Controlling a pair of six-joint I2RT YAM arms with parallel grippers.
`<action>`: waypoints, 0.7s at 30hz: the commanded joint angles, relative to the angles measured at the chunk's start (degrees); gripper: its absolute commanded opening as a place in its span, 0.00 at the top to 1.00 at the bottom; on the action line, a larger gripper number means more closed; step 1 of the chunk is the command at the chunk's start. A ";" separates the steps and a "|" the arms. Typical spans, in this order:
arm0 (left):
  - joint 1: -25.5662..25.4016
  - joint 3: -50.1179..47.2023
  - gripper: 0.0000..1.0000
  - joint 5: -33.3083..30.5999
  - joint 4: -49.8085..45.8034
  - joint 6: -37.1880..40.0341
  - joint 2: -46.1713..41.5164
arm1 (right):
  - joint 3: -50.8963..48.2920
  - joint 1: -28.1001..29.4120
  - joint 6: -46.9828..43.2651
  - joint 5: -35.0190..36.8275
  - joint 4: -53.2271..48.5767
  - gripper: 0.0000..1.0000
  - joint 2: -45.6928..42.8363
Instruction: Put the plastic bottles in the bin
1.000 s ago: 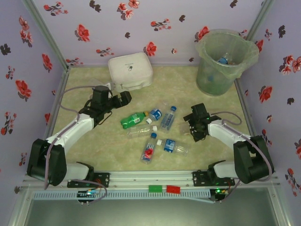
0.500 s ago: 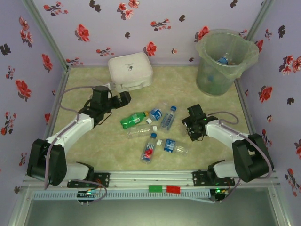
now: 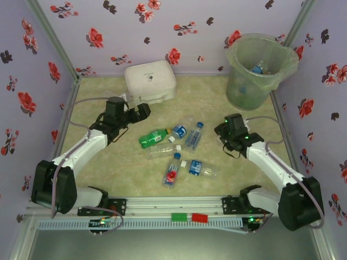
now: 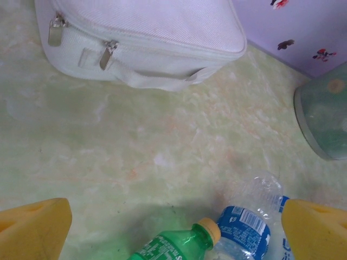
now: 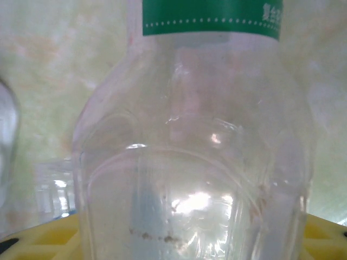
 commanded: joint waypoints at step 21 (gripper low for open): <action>0.15 9.39 0.00 7.07 -7.01 -4.12 4.39 | 53.42 -14.98 -31.28 -4.32 6.42 0.55 24.74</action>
